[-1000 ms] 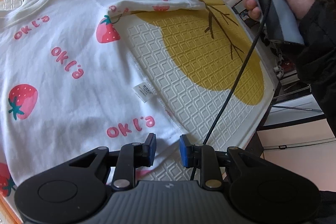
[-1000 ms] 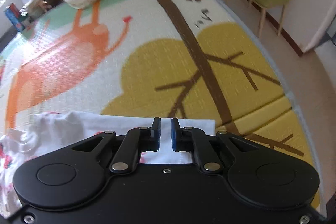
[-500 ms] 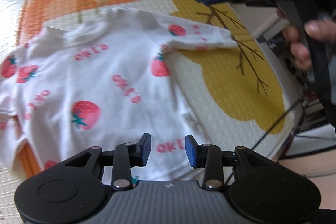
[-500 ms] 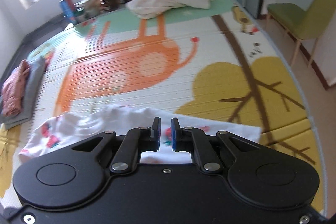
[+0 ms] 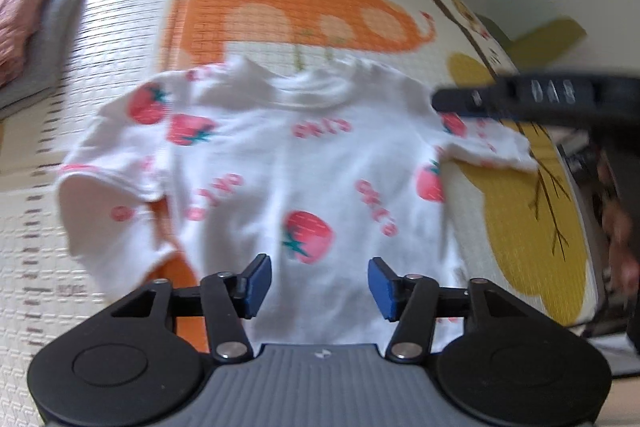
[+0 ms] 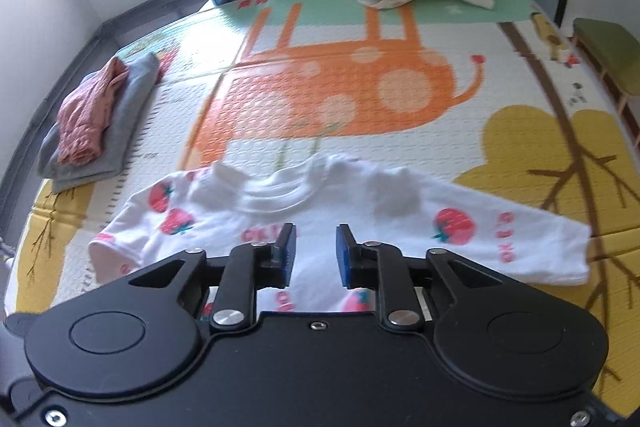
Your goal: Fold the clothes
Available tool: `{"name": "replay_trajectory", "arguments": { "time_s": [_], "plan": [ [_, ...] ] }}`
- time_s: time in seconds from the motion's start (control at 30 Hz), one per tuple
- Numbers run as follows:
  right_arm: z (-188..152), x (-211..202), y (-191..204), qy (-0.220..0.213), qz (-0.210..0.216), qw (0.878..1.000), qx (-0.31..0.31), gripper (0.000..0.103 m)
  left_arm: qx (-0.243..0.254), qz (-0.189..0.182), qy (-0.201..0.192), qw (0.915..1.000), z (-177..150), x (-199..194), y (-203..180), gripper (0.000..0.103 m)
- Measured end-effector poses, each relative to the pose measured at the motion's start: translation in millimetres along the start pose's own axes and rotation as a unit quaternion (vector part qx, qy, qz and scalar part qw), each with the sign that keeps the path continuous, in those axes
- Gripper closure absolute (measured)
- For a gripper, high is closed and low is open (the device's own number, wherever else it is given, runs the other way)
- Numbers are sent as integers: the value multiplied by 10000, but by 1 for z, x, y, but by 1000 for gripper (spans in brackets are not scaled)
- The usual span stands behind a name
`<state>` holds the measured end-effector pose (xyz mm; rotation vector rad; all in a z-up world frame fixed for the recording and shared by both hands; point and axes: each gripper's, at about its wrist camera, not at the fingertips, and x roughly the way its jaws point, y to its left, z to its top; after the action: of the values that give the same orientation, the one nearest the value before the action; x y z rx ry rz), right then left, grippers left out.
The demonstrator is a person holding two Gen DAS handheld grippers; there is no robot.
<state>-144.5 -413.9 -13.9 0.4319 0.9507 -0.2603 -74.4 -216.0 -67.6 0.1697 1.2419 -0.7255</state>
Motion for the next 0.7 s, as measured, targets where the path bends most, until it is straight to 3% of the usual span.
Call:
{"name": "replay_trajectory", "arguments": {
  "time_s": [0.23, 0.47, 0.7],
  "plan": [
    [-5, 18, 31, 185, 266, 9994, -118, 80, -528, 242, -230, 9980, 6, -16, 46, 40],
    [-6, 36, 72, 358, 578, 9971, -352, 78, -1205, 430, -400, 9910, 6, -29, 98, 39],
    [-4, 53, 121, 560, 967, 9911, -727, 76, -1574, 558, -429, 9850, 0, -34, 134, 38]
  ]
}}
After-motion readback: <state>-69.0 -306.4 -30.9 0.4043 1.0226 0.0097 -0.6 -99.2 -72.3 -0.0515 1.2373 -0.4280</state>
